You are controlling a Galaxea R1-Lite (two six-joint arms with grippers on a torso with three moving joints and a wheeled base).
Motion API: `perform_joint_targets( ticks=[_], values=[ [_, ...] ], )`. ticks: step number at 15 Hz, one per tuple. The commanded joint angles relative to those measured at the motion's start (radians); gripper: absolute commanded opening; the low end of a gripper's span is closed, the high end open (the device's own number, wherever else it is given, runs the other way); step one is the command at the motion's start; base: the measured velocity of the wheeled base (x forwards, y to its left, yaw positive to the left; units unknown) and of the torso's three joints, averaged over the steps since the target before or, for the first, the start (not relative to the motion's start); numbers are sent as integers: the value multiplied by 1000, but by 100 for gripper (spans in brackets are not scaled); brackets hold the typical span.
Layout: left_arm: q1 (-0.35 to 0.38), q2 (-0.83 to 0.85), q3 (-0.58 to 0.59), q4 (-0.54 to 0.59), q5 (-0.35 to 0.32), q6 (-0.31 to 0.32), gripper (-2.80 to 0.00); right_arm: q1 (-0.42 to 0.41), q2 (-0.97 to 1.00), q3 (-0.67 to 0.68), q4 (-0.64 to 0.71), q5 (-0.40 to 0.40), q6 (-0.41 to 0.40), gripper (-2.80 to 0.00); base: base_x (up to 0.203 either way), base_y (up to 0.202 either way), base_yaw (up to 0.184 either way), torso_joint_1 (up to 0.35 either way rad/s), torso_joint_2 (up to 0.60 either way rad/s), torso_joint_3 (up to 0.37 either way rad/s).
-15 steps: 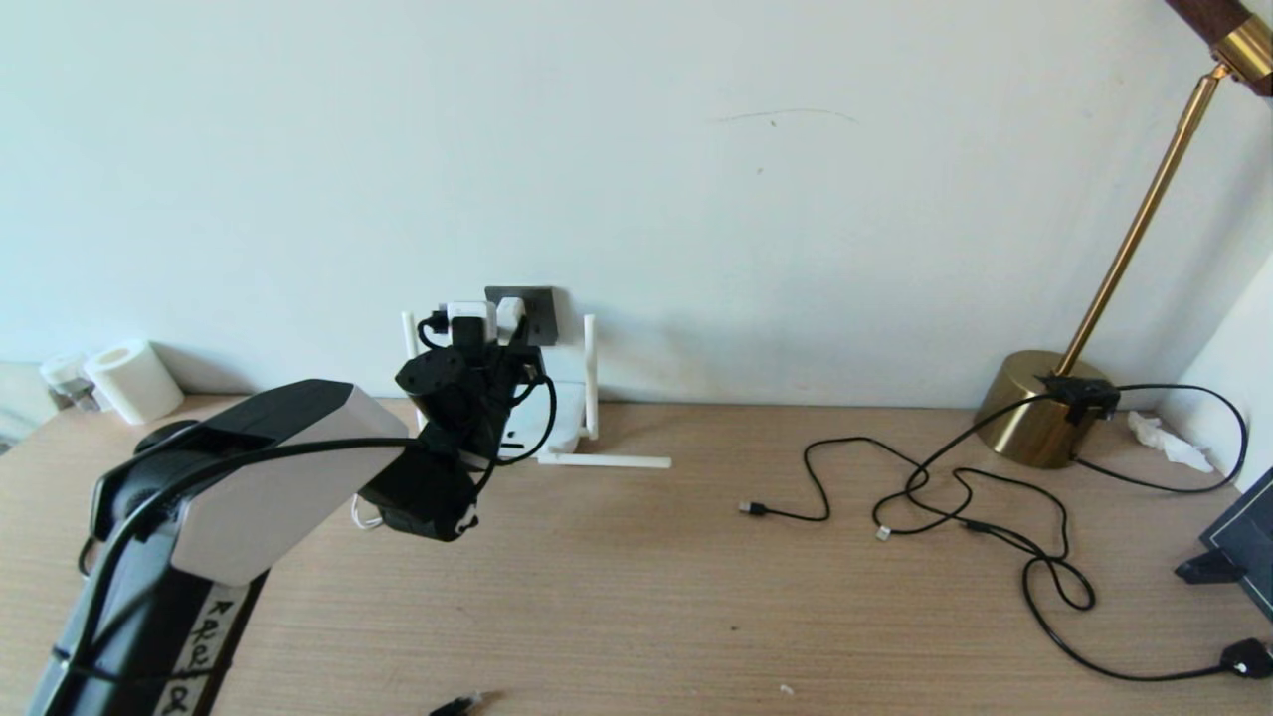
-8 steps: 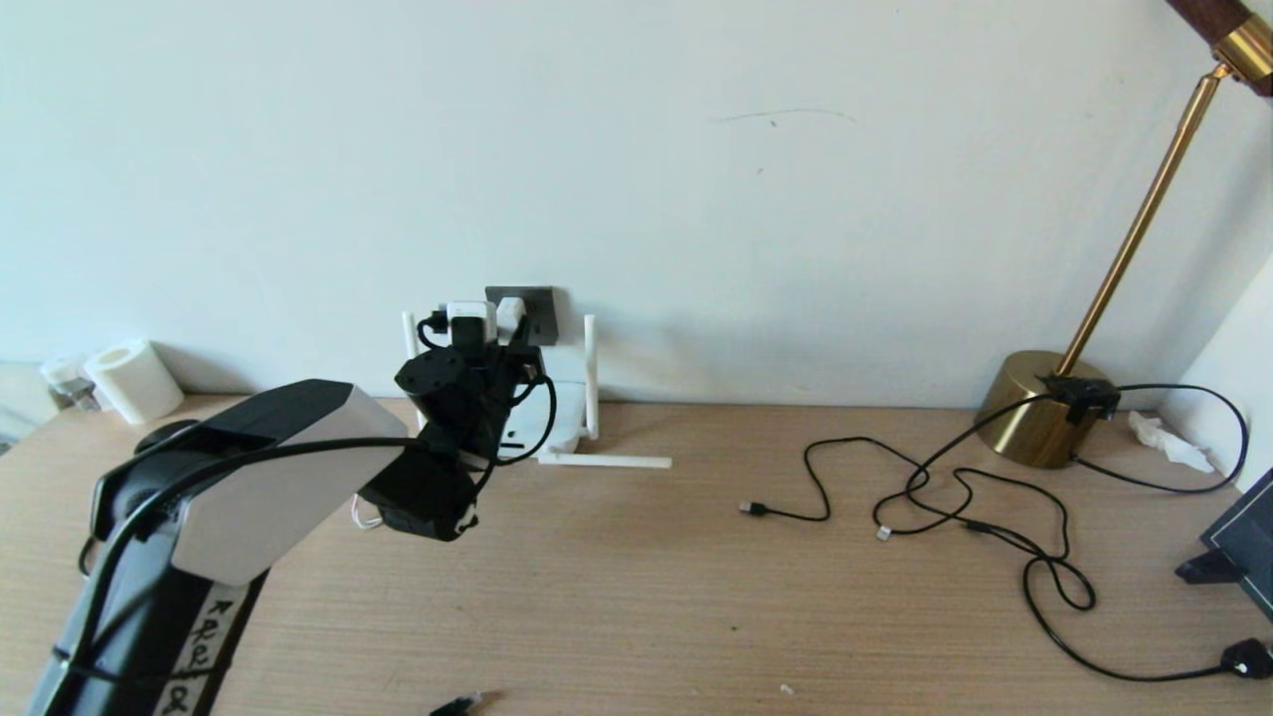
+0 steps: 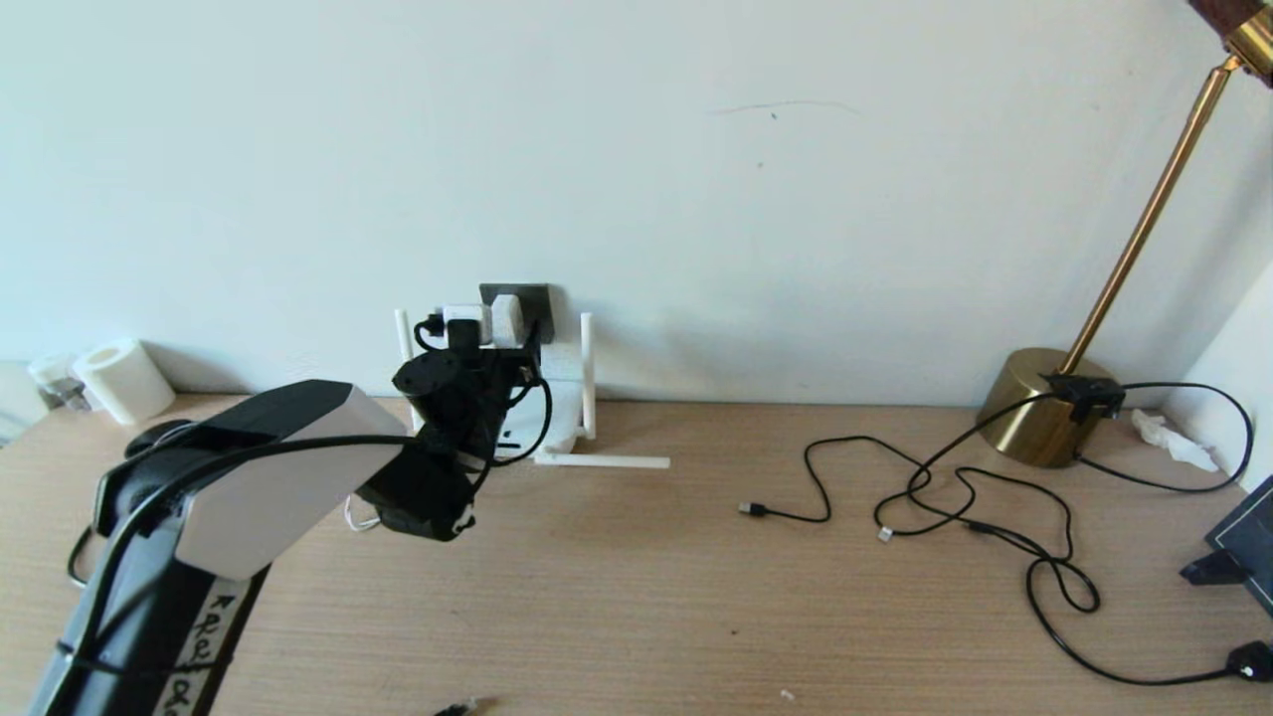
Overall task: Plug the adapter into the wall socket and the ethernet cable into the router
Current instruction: Plug plug into socket, then pick up cable
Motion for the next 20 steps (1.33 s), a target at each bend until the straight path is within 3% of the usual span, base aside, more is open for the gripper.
perform_joint_targets(
  ticks=[1, 8, 11, 14, 15, 20],
  values=[
    [-1, -10, 5, -10, 2, 1, 0, 0, 1, -1, 0, 0, 0, 0, 0, 0, 0, 0, 0, 0],
    [-8, -108, 117, -31, -34, -3, 0, 0, -1, -1, 1, 0, 0, 0, 0, 0, 0, 0, 0, 0],
    [-7, -272, 324, -32, -49, -6, 0, 0, 0, -1, 1, 0, 0, 0, 0, 0, 0, 0, 0, 0],
    [-4, -514, 636, -33, -121, -1, 0, 0, 1, -2, 0, 0, 0, 0, 0, 0, 0, 0, 0, 0],
    [-6, -602, 712, -33, -141, 0, -280, 0, 1, -1, 1, 0, 0, 0, 0, 0, 0, 0, 0, 0],
    [-11, -1020, 886, 22, -247, 4, -280, 0, -1, 0, 1, 0, 0, 0, 0, 0, 0, 0, 0, 0]
  ],
)
